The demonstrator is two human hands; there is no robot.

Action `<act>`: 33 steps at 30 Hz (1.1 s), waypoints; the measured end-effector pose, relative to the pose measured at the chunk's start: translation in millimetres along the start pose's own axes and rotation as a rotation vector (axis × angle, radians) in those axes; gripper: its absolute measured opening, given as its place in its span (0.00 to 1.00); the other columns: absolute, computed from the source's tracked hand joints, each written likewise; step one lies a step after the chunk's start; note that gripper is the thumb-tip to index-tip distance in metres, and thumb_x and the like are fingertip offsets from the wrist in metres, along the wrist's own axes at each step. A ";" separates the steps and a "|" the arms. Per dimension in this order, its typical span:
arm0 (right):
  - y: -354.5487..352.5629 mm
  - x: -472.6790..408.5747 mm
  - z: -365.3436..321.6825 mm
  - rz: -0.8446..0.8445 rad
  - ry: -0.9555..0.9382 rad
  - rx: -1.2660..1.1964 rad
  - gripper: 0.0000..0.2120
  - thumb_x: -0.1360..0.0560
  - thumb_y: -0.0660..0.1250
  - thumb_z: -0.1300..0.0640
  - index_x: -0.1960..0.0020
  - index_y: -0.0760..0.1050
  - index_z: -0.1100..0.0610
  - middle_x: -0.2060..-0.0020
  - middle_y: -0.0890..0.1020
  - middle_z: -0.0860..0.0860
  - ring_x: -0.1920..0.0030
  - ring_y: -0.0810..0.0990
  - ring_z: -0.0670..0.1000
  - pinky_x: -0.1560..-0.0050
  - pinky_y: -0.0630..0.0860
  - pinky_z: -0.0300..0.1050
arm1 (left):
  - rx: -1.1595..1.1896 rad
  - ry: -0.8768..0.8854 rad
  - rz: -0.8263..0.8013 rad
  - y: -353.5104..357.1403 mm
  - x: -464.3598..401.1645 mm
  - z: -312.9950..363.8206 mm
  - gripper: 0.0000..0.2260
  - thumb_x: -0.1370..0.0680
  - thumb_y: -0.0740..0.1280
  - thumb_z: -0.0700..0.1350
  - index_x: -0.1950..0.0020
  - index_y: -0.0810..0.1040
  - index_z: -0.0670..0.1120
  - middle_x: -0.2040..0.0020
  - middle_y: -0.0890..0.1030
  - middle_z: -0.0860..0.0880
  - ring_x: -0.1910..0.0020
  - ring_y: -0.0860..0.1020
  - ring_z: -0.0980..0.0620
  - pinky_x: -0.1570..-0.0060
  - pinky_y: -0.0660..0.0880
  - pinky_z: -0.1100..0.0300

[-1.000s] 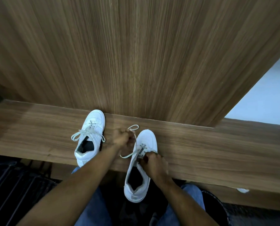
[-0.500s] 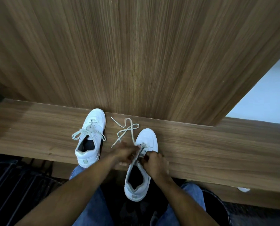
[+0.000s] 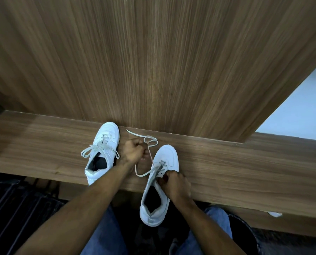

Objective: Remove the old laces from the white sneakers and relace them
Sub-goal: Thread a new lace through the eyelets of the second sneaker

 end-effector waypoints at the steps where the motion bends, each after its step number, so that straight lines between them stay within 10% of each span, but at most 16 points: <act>1: 0.0 -0.3 0.5 0.001 0.002 0.000 0.17 0.25 0.62 0.41 0.46 0.79 0.51 0.48 0.83 0.50 0.46 0.81 0.55 0.51 0.74 0.45 | -0.041 -0.002 0.034 -3.9 -2.3 -5.3 0.12 0.24 0.66 0.41 0.68 0.76 0.47 0.74 0.77 0.47 0.77 0.76 0.52 0.73 0.75 0.61; 8: -2.5 2.2 0.2 0.011 -0.013 -0.033 0.14 0.24 0.62 0.43 0.51 0.80 0.52 0.51 0.84 0.50 0.49 0.81 0.54 0.53 0.74 0.44 | -0.813 0.102 0.003 -5.6 2.7 -41.2 0.16 0.29 0.69 0.54 0.44 0.76 0.50 0.47 0.78 0.47 0.46 0.77 0.43 0.49 0.73 0.55; 12: -3.1 3.2 -0.4 0.008 -0.005 -0.035 0.14 0.24 0.62 0.44 0.51 0.80 0.52 0.51 0.83 0.50 0.49 0.81 0.55 0.54 0.74 0.44 | -1.064 0.421 -0.228 24.8 11.1 -45.0 0.10 0.25 0.65 0.53 0.52 0.81 0.49 0.47 0.78 0.47 0.44 0.76 0.46 0.48 0.73 0.54; 20: 2.7 -2.7 8.3 -0.140 0.084 -0.252 0.17 0.33 0.63 0.37 0.54 0.80 0.47 0.55 0.84 0.48 0.50 0.82 0.54 0.51 0.78 0.47 | -0.573 0.181 -0.416 38.3 -0.2 -33.6 0.13 0.21 0.61 0.37 0.66 0.70 0.43 0.68 0.75 0.45 0.75 0.74 0.59 0.63 0.70 0.53; 23: -6.5 -22.1 14.1 -0.160 0.105 -0.478 0.06 0.33 0.68 0.47 0.65 0.77 0.47 0.62 0.84 0.48 0.59 0.83 0.51 0.53 0.80 0.51 | -0.398 0.308 -0.396 38.1 0.3 4.8 0.10 0.20 0.61 0.34 0.60 0.72 0.45 0.65 0.76 0.48 0.73 0.76 0.64 0.63 0.74 0.61; 27: -48.3 -34.6 -13.4 -0.178 0.033 -0.855 0.07 0.25 0.68 0.64 0.55 0.76 0.53 0.62 0.82 0.57 0.68 0.79 0.52 0.65 0.75 0.44 | -0.350 0.482 -0.487 44.2 6.7 71.5 0.04 0.21 0.63 0.33 0.48 0.74 0.40 0.65 0.75 0.47 0.73 0.75 0.63 0.68 0.73 0.66; 33: -87.5 -42.2 -29.1 -0.092 0.042 -1.122 0.07 0.22 0.65 0.61 0.59 0.77 0.59 0.72 0.80 0.55 0.77 0.75 0.47 0.73 0.73 0.37 | -0.507 0.637 -0.538 47.0 17.9 135.3 0.06 0.22 0.67 0.38 0.47 0.80 0.38 0.69 0.76 0.53 0.73 0.73 0.63 0.69 0.71 0.68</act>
Point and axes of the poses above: each hand's wrist, its own x-axis away from the middle knuckle, its own y-axis out of the palm, z = x × y, the point moved 6 cm from there along -x, towards the middle knuckle
